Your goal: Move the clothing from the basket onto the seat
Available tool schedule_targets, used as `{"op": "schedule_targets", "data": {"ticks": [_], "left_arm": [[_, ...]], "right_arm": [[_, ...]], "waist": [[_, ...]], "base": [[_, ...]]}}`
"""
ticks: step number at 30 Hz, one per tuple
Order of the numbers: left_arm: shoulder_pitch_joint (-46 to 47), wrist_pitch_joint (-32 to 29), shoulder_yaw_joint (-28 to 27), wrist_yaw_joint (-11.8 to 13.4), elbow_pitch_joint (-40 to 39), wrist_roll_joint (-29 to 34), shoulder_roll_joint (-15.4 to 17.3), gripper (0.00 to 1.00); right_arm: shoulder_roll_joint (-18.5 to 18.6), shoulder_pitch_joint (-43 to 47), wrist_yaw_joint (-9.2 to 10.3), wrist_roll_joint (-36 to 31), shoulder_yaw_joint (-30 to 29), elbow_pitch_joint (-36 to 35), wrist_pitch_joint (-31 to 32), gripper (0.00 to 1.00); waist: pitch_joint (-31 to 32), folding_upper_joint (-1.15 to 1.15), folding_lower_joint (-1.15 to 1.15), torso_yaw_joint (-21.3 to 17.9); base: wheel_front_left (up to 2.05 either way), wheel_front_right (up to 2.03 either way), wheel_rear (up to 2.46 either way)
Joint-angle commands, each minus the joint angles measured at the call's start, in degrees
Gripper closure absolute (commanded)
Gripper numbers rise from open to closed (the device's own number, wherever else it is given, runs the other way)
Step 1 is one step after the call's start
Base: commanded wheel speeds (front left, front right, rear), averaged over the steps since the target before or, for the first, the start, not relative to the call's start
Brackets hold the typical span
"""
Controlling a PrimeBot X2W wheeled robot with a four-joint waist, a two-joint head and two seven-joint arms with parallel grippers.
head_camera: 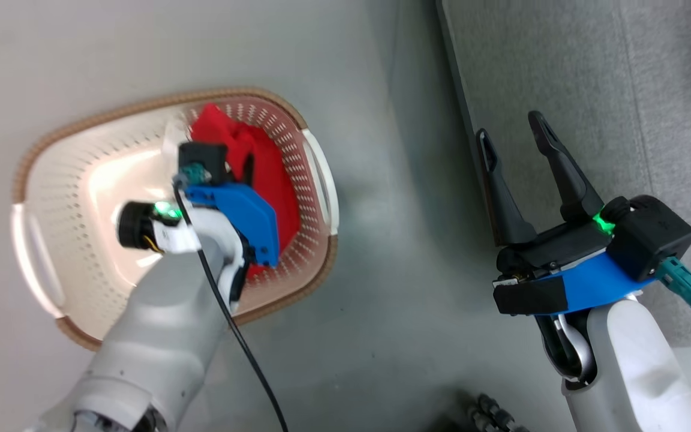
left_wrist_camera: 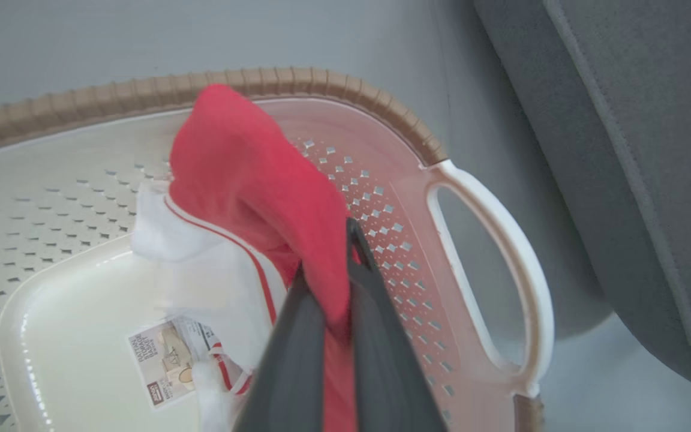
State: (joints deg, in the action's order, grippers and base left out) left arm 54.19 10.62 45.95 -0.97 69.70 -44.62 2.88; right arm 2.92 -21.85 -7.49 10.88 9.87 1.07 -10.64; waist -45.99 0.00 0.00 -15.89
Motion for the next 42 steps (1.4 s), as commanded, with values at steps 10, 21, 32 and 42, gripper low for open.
{"op": "schedule_targets", "data": {"ticks": [10, 21, 32, 42], "left_arm": [[-7.0, 1.0, 5.0, -1.5, -6.0, -4.1, 0.0, 1.00], [-10.3, 4.3, 10.1, -3.9, -11.5, -6.4, 0.0, 1.00], [-8.6, 4.7, 14.0, -4.7, -19.5, -7.1, 0.0, 1.00], [-4.8, 4.6, 16.3, -3.2, -28.3, -8.2, 0.0, 1.00]], "right_arm": [[0.0, 2.9, -0.01, -2.3, -1.1, 2.3, 2.8, 0.00], [0.0, 8.5, -0.01, -2.5, -2.3, 4.3, 5.5, 0.00], [0.0, 13.7, -0.01, -1.0, -1.9, 5.5, 7.6, 0.00], [0.0, 15.6, -0.01, 0.3, -0.2, 6.3, 8.8, 0.00]], "waist": [[15.2, 0.00, 0.00, 7.3], [29.4, 0.00, 0.00, 12.6], [39.2, 0.00, 0.00, 15.9], [43.7, 0.00, 0.00, 17.7]], "base": [[0.00, 0.00, 0.00], [0.00, 0.00, 0.00], [0.00, 0.00, 0.00], [0.00, 0.00, 0.00]]}}
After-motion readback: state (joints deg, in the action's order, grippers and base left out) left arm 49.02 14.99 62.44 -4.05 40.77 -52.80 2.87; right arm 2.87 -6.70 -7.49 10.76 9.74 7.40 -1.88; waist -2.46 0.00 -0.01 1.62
